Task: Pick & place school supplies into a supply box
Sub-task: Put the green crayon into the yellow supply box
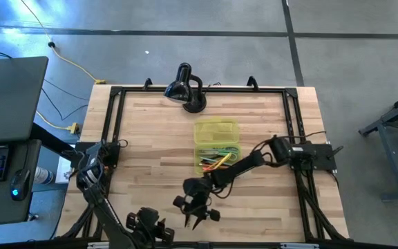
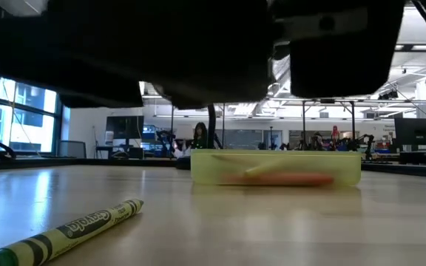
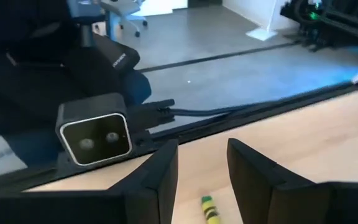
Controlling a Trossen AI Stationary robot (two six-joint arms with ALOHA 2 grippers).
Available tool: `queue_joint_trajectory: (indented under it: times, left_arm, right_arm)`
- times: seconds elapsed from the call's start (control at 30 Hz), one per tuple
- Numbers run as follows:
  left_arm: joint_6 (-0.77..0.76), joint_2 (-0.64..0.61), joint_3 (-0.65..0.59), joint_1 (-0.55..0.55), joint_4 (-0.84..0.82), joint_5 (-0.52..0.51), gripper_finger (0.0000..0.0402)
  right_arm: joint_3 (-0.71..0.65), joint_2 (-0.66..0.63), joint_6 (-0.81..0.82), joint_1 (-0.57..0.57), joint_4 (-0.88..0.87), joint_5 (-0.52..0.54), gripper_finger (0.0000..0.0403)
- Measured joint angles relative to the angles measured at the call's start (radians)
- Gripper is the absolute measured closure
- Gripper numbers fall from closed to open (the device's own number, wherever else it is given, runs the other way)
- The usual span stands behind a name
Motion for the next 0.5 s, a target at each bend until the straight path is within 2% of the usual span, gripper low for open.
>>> queue_joint_trajectory:
  times: [0.23,0.5]
  left_arm:
    - [0.000,0.000,0.000,0.000,0.000,0.006,0.0243]
    - [0.000,0.000,0.000,0.000,0.000,0.007,0.0243]
  right_arm:
    - [-0.004,0.018,-0.129,-0.018,-0.014,0.009,0.0303]
    - [-0.039,0.018,-0.181,-0.052,-0.033,0.096,0.0308]
